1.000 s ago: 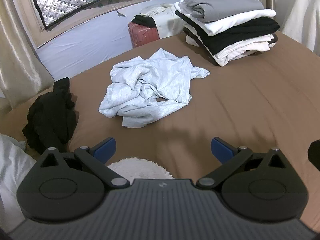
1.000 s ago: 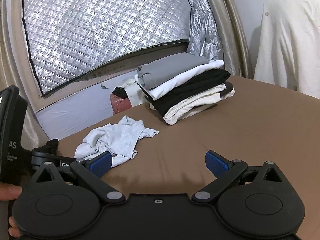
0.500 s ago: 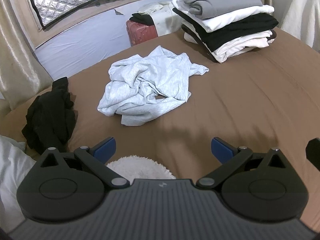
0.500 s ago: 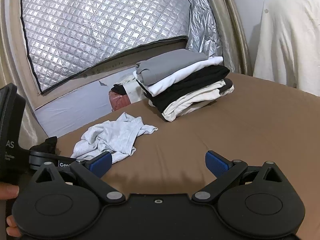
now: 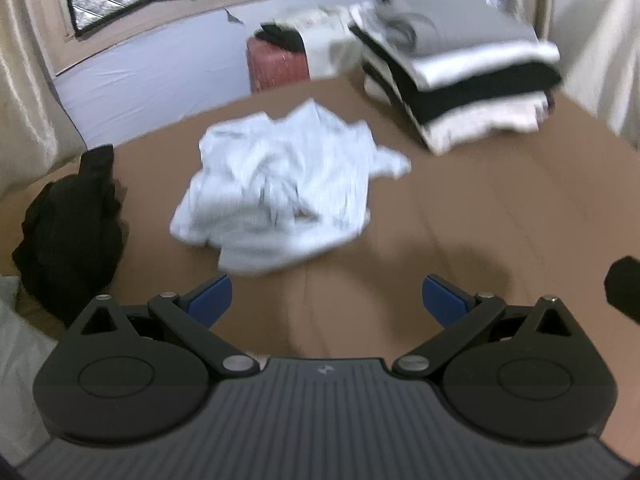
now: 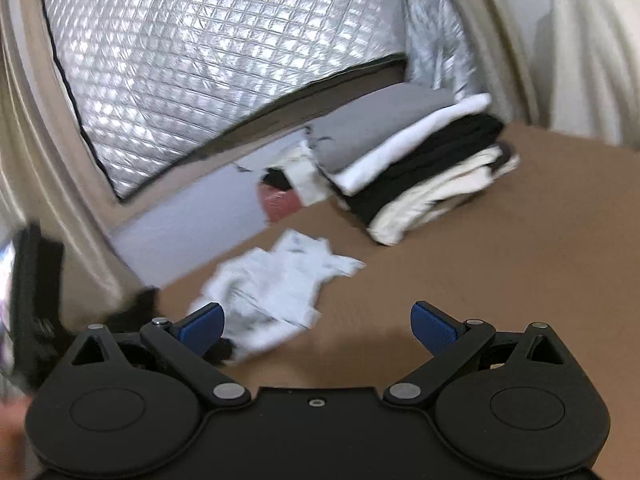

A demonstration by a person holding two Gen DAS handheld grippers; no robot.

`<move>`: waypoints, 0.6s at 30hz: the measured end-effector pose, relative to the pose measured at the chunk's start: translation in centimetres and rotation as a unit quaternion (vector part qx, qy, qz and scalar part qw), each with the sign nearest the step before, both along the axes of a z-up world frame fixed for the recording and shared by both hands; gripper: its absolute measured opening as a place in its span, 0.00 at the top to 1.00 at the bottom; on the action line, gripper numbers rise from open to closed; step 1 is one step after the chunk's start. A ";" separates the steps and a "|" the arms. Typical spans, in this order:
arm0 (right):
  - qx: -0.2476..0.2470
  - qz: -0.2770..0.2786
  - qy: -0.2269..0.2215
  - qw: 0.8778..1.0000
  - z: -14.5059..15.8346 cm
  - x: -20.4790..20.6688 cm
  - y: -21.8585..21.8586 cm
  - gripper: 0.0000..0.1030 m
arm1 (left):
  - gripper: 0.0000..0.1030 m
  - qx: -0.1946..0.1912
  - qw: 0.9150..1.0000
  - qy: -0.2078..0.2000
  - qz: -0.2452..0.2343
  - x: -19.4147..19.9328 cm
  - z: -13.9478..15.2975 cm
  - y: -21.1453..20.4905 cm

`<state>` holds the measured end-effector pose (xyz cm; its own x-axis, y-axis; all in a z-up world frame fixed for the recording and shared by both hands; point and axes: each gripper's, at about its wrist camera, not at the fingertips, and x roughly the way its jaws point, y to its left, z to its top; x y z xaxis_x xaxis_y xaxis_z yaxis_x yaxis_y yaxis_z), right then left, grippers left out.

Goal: Fold clothes
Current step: 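Reach both grippers into the crumpled grey t-shirt and close on the fabric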

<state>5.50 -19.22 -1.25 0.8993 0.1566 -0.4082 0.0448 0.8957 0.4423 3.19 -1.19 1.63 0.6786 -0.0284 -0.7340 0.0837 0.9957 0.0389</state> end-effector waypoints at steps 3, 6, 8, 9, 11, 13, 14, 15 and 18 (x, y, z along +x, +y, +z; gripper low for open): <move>0.017 0.021 0.004 1.000 0.6 3.0 -0.3 0.01 | 0.00 -0.018 0.999 -0.028 -0.003 2.5 1.5 0.4; 0.019 0.036 0.017 0.999 0.4 5.9 -0.1 0.01 | 0.00 -0.010 0.998 -0.064 0.010 4.9 2.5 1.0; 0.052 0.048 0.031 0.997 -0.3 8.1 -0.6 0.01 | 0.00 0.010 0.998 -0.066 0.011 7.4 2.6 0.9; 0.079 0.054 0.038 0.995 -0.8 9.2 -1.0 0.01 | 0.00 0.016 0.998 -0.054 0.008 9.0 2.5 0.7; 0.133 0.061 0.049 0.988 -2.1 11.2 -1.7 0.01 | 0.00 0.012 0.999 -0.044 0.003 11.6 2.3 0.4; 0.162 0.058 0.063 0.983 -3.2 13.0 -1.9 0.01 | 0.00 0.008 0.999 -0.039 0.015 13.4 2.0 0.7; 0.161 0.054 0.074 0.983 -3.6 14.0 -1.7 0.01 | 0.00 0.003 0.999 -0.040 0.025 14.1 1.9 1.1; 0.157 0.051 0.085 0.983 -4.0 14.9 -1.6 0.01 | 0.00 -0.004 0.999 -0.041 0.034 14.6 1.7 1.6; 0.138 0.054 0.110 0.983 -4.7 17.0 -0.9 0.01 | 0.00 -0.045 0.997 -0.031 0.048 16.1 0.2 3.8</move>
